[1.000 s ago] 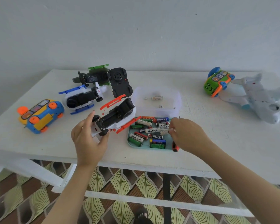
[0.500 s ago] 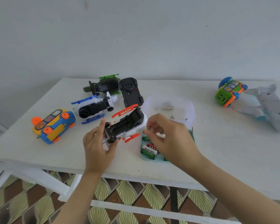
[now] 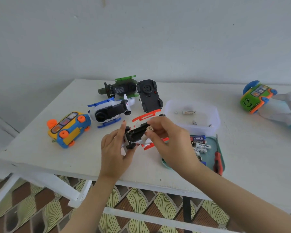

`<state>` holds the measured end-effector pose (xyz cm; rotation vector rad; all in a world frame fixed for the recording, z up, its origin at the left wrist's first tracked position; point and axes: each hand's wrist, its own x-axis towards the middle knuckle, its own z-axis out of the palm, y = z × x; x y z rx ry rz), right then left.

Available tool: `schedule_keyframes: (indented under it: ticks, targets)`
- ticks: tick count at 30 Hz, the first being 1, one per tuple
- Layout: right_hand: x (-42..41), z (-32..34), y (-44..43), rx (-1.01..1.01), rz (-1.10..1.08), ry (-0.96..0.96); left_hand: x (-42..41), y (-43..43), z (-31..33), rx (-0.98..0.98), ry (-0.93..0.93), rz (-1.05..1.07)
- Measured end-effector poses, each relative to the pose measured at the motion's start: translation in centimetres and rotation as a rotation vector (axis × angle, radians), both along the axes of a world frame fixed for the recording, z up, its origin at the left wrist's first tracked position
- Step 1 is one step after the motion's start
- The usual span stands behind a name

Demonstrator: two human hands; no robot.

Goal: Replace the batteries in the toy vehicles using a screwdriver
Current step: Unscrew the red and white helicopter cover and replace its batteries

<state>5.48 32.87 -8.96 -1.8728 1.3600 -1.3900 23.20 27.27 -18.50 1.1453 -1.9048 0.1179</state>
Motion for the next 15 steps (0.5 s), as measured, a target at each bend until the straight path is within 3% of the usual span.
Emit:
schedule_keyframes:
  ticks: [9, 15]
  targets:
    - [0.9, -1.5, -2.5, -0.374, 0.003, 0.414, 0.4, -0.3, -0.3, 0.017, 0.030, -0.031]
    - [0.6, -1.8, -3.4, -0.489, 0.095, 0.675, 0.6, -0.8, -0.4, -0.004, 0.033, -0.054]
